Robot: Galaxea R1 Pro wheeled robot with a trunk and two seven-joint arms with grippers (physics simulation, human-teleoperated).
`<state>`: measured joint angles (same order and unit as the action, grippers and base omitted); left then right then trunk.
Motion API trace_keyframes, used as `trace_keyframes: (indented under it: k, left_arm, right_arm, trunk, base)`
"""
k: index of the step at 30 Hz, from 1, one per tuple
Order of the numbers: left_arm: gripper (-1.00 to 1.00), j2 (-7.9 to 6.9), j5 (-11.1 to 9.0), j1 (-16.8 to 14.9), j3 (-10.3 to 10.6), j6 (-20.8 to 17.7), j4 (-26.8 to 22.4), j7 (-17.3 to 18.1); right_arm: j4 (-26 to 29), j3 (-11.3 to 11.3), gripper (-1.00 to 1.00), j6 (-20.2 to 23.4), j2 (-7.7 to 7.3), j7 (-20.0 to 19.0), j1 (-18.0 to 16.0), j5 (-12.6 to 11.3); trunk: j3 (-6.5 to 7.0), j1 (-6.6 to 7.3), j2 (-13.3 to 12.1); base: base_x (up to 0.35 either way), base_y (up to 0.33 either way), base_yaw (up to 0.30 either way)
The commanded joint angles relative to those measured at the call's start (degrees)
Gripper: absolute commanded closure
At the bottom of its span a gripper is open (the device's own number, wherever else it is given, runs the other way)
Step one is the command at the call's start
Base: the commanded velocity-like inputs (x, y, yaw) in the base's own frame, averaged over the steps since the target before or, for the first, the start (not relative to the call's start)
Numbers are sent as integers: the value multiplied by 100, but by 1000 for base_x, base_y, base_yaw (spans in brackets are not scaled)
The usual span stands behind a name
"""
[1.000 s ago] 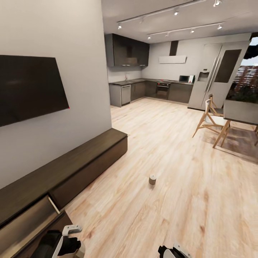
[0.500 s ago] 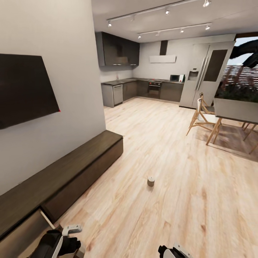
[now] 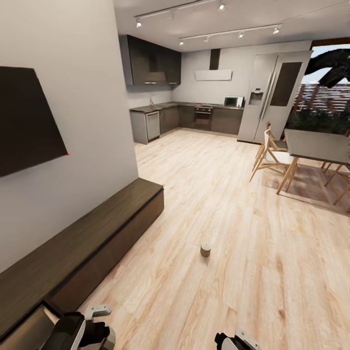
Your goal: Place each of the two pumpkins and all three candles from the living room inside a cabinet in the living room (use any cabinet), then make sure every cabinet is closed, and position the cauldron so it is next to a table in the living room.
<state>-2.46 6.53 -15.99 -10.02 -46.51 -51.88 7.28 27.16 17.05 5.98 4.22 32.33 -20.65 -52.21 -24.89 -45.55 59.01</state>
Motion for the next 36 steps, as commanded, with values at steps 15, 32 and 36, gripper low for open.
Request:
trace_keyframes:
  k: [15,32,36]
  left_arm:
    - [100,0,-2,-1,9,34,-1,1]
    - [100,9,-2,-2,9,63,2,1]
    - [100,9,-1,-1,9,63,2,1]
  right_arm:
    - [0,8,-100,-17,0,-7,0,7]
    - [-138,53,-100,-91,0,-14,0,52]
    - [-188,45,-100,-125,0,-16,0,43]
  trunk:
    - [-90,0,0]
    - [-103,0,0]
    - [-103,0,0]
  base:
    - [239,1,-97]
    - [257,0,-120]
    - [257,0,-1]
